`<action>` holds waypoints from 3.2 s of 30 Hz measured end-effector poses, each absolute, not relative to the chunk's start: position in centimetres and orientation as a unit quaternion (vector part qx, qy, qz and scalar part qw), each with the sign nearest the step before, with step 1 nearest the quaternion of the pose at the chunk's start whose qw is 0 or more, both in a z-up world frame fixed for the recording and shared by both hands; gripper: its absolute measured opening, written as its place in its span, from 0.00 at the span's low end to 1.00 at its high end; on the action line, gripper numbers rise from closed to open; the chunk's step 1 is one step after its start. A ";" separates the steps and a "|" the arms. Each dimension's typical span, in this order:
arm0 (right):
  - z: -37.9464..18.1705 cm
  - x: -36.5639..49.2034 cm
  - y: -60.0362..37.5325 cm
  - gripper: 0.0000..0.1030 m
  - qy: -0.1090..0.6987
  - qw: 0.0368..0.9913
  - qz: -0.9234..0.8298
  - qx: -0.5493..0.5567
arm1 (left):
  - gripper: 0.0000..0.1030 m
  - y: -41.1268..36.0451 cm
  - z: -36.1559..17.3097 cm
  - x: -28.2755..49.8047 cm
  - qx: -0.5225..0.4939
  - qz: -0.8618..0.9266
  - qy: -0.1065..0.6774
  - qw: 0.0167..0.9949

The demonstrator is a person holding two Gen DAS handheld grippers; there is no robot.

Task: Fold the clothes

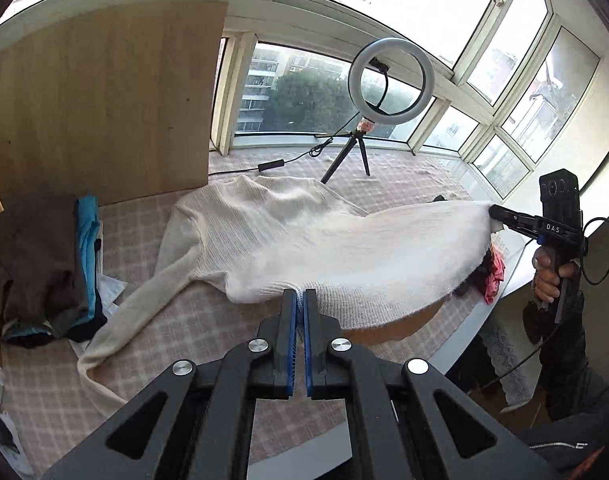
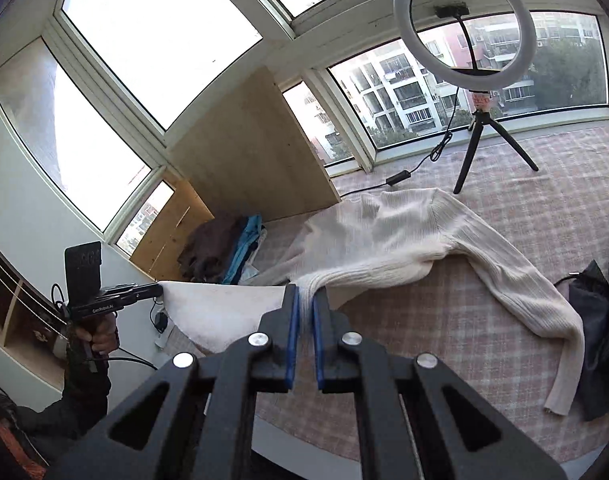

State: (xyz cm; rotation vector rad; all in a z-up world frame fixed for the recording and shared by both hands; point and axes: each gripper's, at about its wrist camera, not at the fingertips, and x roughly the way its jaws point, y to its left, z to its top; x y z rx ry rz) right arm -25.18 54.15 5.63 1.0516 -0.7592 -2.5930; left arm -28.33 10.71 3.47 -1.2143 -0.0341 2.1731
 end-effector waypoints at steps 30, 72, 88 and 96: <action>-16.2 -31.8 61.1 0.35 -0.270 -0.009 -0.797 0.541 | 0.12 10.5 -23.7 -39.8 -0.651 0.713 -0.140 0.221; -21.6 -39.8 61.7 0.24 -0.160 0.041 -0.811 0.561 | 0.31 10.5 -25.8 -37.0 -0.651 0.733 -0.076 0.182; -21.2 -39.9 64.4 0.32 -0.234 0.006 -0.816 0.529 | 0.27 3.8 -25.7 -42.7 -0.618 0.753 -0.187 0.127; -22.9 -43.3 66.5 0.32 -0.298 -0.024 -0.807 0.510 | 0.13 2.1 -26.8 -46.0 -0.575 0.775 -0.257 0.048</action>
